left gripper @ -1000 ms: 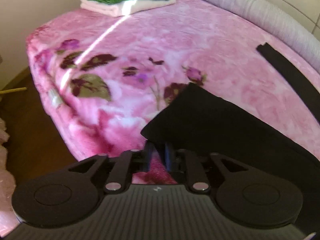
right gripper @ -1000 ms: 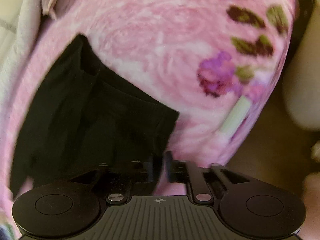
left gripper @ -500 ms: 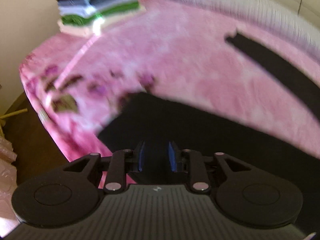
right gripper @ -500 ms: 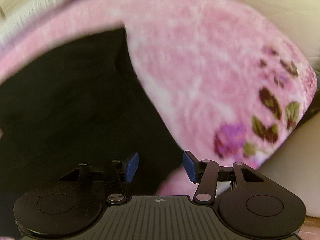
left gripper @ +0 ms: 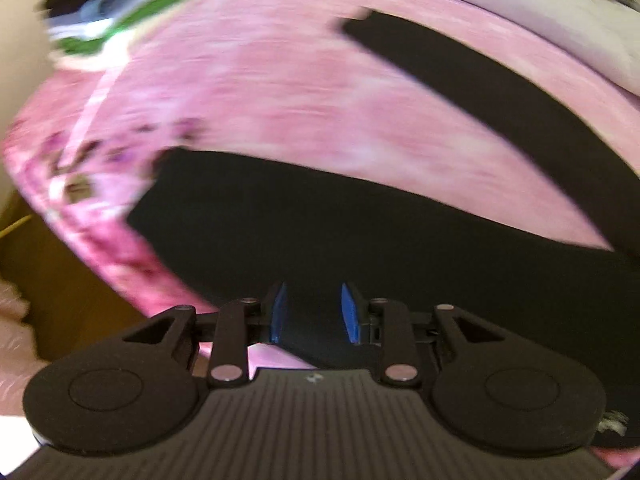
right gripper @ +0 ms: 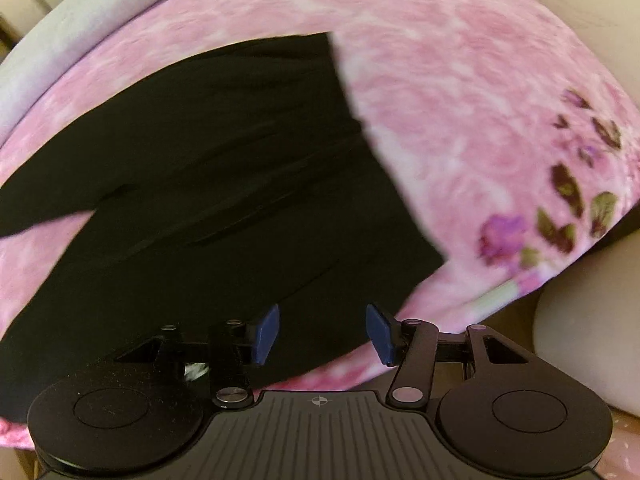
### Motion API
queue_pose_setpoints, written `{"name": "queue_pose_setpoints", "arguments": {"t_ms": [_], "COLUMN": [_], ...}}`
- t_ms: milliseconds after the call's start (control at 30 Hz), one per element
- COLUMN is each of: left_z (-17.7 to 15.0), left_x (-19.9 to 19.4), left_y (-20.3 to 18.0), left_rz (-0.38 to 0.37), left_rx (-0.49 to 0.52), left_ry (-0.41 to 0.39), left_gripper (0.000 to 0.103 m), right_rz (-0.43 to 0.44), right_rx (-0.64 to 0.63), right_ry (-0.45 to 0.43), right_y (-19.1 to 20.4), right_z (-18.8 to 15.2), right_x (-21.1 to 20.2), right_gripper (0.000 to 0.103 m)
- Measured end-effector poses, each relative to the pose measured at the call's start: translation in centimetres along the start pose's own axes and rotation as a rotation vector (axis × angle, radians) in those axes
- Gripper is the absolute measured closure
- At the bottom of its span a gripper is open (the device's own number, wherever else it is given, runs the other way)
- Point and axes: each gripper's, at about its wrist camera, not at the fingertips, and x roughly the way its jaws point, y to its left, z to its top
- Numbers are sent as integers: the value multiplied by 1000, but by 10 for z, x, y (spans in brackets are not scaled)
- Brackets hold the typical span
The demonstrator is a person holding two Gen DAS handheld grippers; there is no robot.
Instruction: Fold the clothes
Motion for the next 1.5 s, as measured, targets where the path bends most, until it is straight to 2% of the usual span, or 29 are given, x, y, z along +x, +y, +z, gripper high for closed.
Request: {"name": "queue_pose_setpoints", "arguments": {"t_ms": [167,267,367,467,667,767,933,1267,1500], "left_z": [14,20,21,19,10,-4,-37,-148,-195], "left_x": [-29,-56,-85,-110,-152,-173,-206,-247,-271], "left_y": [-46,-56,-56,-59,-63,-68,-75,-84,-76], "left_rz": [-129,-164,-174,-150,-143,-130,-109,-67,3], "left_rx": [130,175,232,268,271,260,229,160,101], "left_ry": [46,40,14,-10,-69,-108,-149,-123,-131], "left_gripper": [77,74,73,71,71,70,68,64,61], "right_rz": [20,17,17,19,23,28,75,117,145], "right_rx": [-43,-66,-92,-118,-169,-197,-249,-342,-433], "right_ry": [-7,-27,-48,-69,-112,-132,-128,-121,-117], "right_y": [48,67,75,80,91,95,76,26,19], "right_z": [-30,-45,-52,-57,-68,-73,-86,-128,-157], "right_x": [-36,-61,-81,-99,-135,-151,-164,-190,-202], "right_gripper": [51,50,49,48,45,45,44,43,41]}}
